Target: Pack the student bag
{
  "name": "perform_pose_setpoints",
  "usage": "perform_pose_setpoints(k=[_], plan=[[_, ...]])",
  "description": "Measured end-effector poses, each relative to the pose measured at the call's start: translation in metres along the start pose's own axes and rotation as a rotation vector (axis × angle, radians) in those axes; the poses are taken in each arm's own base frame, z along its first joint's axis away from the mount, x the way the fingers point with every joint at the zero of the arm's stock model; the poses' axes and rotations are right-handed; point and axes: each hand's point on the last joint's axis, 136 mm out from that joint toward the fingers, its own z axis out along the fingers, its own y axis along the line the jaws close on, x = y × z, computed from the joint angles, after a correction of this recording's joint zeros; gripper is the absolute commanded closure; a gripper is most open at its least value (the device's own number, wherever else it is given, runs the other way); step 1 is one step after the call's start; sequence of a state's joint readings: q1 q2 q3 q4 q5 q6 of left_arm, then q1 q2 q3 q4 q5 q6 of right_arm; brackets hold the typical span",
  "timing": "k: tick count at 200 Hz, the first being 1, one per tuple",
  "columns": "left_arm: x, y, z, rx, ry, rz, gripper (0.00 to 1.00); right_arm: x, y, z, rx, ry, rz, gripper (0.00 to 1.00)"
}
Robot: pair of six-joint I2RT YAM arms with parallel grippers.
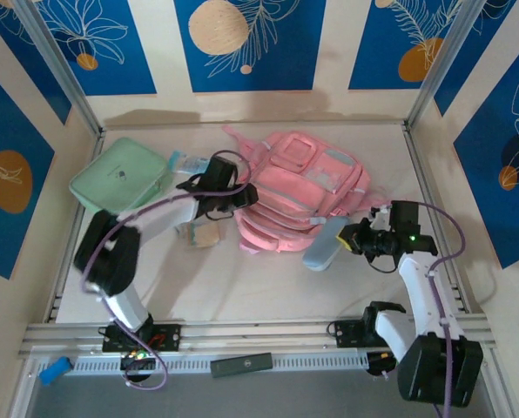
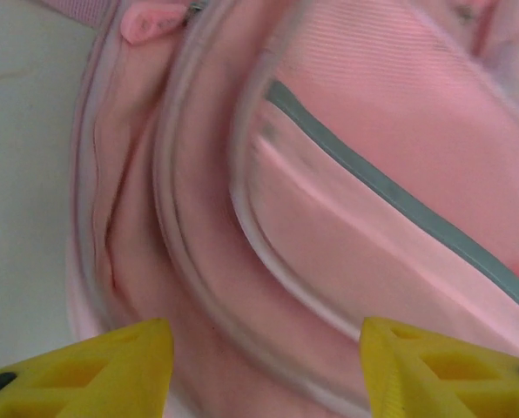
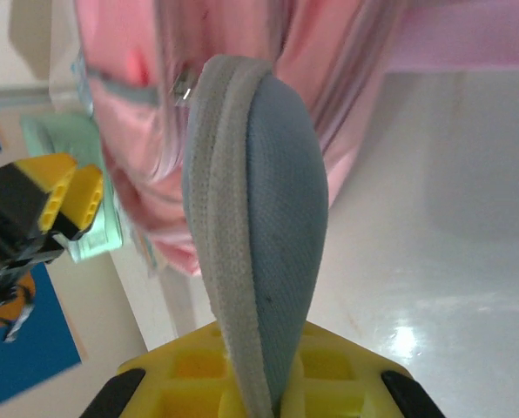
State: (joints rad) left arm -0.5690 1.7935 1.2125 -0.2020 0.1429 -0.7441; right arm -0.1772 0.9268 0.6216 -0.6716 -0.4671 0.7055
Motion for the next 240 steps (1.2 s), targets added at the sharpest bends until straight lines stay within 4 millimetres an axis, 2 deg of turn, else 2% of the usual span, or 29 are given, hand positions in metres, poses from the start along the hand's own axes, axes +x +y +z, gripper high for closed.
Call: perform_pose_setpoints(k=[12, 24, 51, 83, 97, 113, 127, 140, 151, 176, 193, 214, 240], plan=[[0.000, 0.008, 0.025, -0.008, 0.049, 0.001, 0.57, -0.014, -0.005, -0.003, 0.003, -0.034, 0.031, 1.00], [0.007, 0.012, 0.042, -0.009, 0.090, 0.003, 0.60, -0.027, -0.007, -0.002, -0.008, -0.058, 0.051, 1.00], [0.015, 0.002, 0.040, 0.004, 0.083, 0.018, 0.61, -0.057, -0.007, 0.017, 0.001, -0.050, 0.053, 1.00], [0.068, -0.026, 0.037, 0.001, 0.105, 0.057, 0.60, -0.098, 0.006, 0.041, -0.013, -0.042, 0.023, 1.00], [0.095, -0.043, 0.035, 0.008, 0.130, 0.091, 0.59, -0.121, 0.023, 0.046, -0.017, -0.058, -0.034, 1.00], [0.125, -0.067, 0.032, 0.041, 0.168, 0.146, 0.57, -0.143, 0.045, 0.045, -0.018, -0.094, -0.119, 1.00], [0.138, -0.084, 0.023, 0.064, 0.186, 0.196, 0.54, -0.153, 0.055, 0.037, -0.031, -0.130, -0.158, 1.00], [0.140, -0.092, 0.010, 0.058, 0.185, 0.260, 0.53, -0.156, 0.054, 0.028, -0.027, -0.147, -0.158, 1.00], [0.132, -0.097, -0.003, 0.045, 0.166, 0.330, 0.52, -0.157, 0.049, 0.018, -0.009, -0.165, -0.139, 1.00], [0.092, -0.110, -0.027, 0.026, 0.076, 0.489, 0.46, -0.157, 0.046, -0.005, 0.011, -0.219, -0.131, 1.00], [0.074, -0.121, -0.035, 0.028, 0.050, 0.601, 0.40, -0.150, 0.052, -0.016, 0.005, -0.238, -0.144, 1.00], [0.066, -0.128, -0.030, 0.017, 0.049, 0.746, 0.33, -0.148, 0.057, -0.028, -0.011, -0.263, -0.151, 1.00], [0.073, -0.119, 0.003, -0.035, 0.120, 0.888, 0.29, -0.150, 0.053, -0.034, -0.015, -0.273, -0.131, 1.00]])
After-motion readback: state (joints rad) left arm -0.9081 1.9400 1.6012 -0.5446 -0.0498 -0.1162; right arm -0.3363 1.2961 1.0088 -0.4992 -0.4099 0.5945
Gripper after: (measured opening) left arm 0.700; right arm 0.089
